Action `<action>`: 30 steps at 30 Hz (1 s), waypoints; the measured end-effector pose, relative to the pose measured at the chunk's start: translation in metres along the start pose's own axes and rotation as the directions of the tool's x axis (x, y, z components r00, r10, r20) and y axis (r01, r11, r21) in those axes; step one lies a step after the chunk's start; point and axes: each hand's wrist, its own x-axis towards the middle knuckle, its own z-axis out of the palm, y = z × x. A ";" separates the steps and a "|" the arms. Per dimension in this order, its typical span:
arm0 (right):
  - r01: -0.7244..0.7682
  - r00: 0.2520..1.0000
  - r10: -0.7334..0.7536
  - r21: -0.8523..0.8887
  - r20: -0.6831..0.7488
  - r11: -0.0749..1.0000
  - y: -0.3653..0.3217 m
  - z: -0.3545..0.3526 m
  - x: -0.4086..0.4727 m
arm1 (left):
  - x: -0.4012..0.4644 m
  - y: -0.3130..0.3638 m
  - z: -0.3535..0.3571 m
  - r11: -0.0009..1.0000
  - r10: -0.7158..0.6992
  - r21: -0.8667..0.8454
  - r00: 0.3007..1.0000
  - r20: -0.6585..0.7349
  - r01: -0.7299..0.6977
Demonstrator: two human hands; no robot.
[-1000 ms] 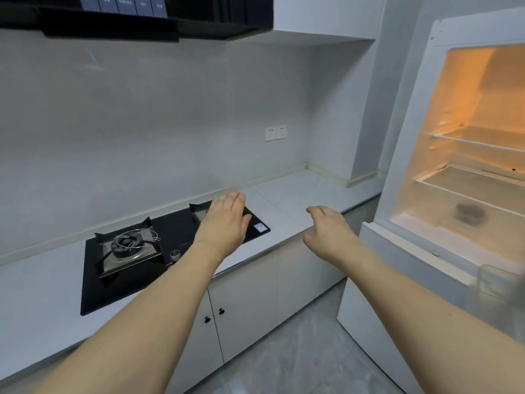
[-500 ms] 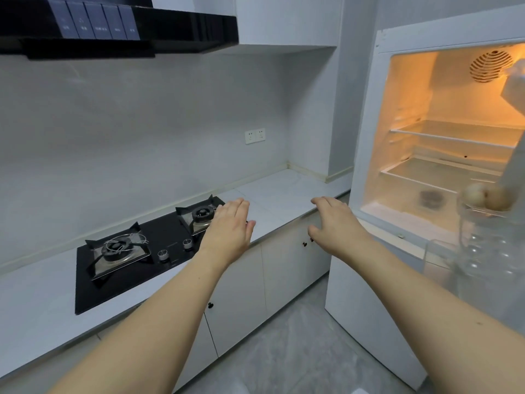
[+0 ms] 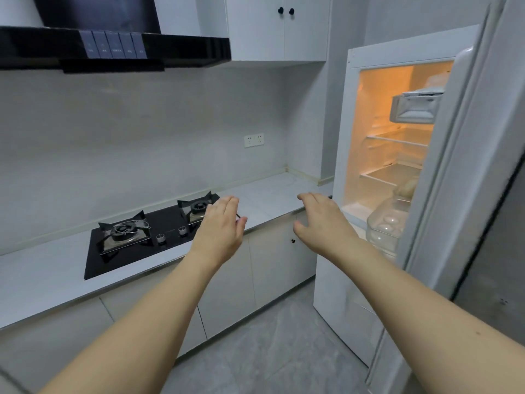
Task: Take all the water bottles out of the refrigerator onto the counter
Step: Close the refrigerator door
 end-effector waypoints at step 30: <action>0.763 0.490 -0.484 0.087 -0.725 0.641 0.057 -0.147 -0.083 | -0.030 0.184 -0.095 0.996 0.084 0.007 0.932 -0.353 -0.087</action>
